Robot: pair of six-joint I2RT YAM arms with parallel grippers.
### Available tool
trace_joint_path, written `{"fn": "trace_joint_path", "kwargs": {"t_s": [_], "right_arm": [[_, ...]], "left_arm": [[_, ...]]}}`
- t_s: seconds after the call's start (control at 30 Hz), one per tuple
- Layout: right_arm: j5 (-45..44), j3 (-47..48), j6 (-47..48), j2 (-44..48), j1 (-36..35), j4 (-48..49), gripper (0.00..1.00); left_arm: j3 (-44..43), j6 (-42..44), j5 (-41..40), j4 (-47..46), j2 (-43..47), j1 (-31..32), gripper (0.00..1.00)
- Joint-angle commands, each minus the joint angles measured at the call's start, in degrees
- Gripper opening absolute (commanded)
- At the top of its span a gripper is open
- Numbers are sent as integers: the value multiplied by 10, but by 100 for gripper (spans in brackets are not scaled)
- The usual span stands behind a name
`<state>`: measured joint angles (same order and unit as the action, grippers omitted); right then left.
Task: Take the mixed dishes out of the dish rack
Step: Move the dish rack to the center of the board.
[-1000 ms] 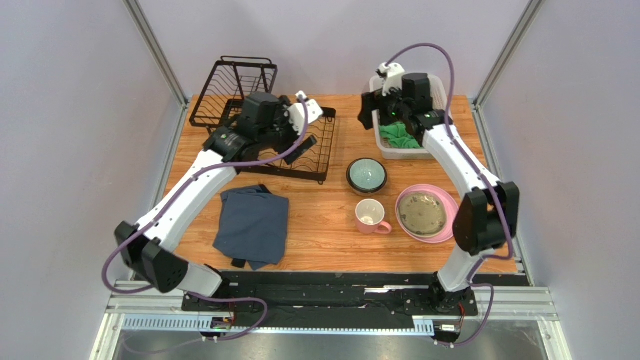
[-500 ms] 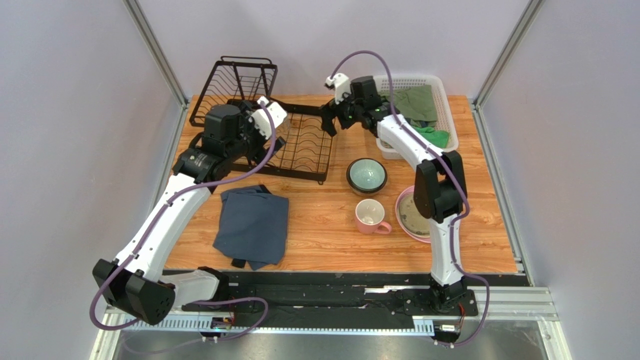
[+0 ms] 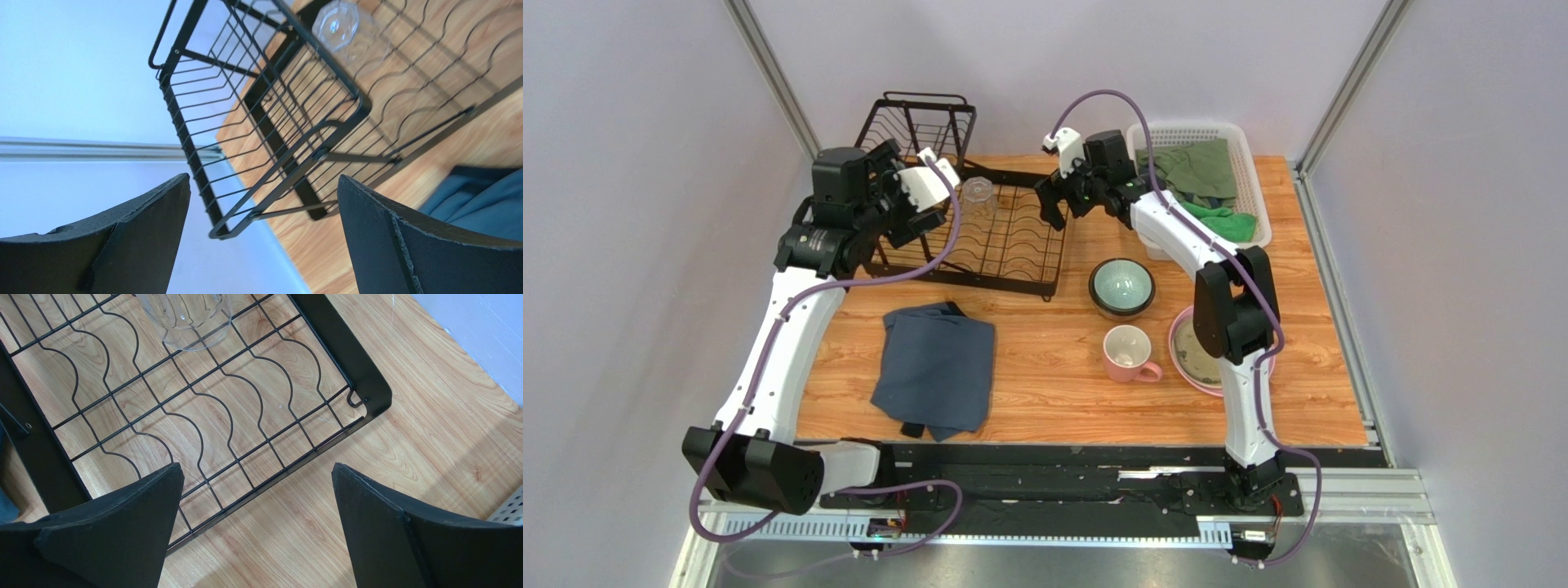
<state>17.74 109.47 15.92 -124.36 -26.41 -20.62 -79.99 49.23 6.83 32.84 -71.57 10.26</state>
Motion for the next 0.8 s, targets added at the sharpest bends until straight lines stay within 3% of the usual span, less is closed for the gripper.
{"fn": "trace_joint_path", "kwargs": {"t_s": [0.0,0.33,0.77], "right_arm": [[13,-6,4,14,-3,16,96],[17,-22,7,22,-3,24,96],[17,-24,15,17,-3,26,96]], "left_arm": [[-29,116,33,28,-29,-26,97],[-69,153,38,49,-94,-38,95],[-95,172,16,97,-133,-40,74]]}}
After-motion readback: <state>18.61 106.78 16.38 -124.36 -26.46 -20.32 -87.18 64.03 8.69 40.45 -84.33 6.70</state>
